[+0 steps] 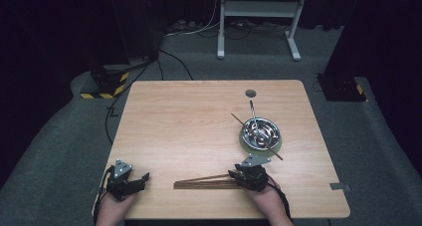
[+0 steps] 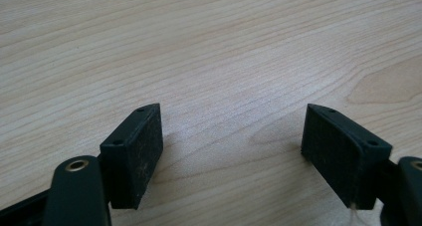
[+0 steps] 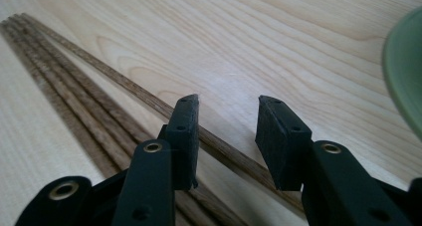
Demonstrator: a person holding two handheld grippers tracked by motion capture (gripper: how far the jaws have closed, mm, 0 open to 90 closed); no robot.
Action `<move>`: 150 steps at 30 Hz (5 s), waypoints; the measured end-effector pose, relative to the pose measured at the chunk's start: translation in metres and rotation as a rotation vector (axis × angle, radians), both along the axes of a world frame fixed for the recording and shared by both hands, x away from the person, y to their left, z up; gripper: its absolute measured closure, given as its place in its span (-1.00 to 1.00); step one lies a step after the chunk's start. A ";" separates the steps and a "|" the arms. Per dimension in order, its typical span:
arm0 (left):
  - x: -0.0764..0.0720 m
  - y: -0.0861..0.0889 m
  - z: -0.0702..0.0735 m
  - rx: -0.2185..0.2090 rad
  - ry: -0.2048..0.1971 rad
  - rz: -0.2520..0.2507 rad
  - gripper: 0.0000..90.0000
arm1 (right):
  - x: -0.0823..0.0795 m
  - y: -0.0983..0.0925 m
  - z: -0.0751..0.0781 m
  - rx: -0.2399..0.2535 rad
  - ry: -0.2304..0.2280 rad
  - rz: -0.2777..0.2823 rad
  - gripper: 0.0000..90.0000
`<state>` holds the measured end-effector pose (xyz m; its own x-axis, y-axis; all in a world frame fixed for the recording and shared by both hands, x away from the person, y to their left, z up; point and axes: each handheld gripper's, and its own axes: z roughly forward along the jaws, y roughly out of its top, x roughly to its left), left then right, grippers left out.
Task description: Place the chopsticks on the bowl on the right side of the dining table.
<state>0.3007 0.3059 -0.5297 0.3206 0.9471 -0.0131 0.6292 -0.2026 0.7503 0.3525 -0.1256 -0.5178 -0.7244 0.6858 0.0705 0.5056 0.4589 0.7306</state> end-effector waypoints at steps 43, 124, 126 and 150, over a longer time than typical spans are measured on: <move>0.000 0.000 0.000 0.000 0.000 -0.001 -0.46 | 0.002 -0.013 0.001 -0.026 -0.039 -0.020 0.55; -0.001 0.001 0.000 0.007 0.002 -0.015 -0.46 | 0.054 -0.009 0.066 -0.187 -0.165 0.038 0.88; -0.001 0.000 0.000 0.006 0.002 -0.015 -0.46 | 0.058 -0.021 0.071 -0.205 -0.175 0.010 0.88; -0.001 0.001 0.001 0.009 0.005 -0.015 -0.46 | 0.077 -0.035 0.063 -0.280 -0.125 -0.093 0.87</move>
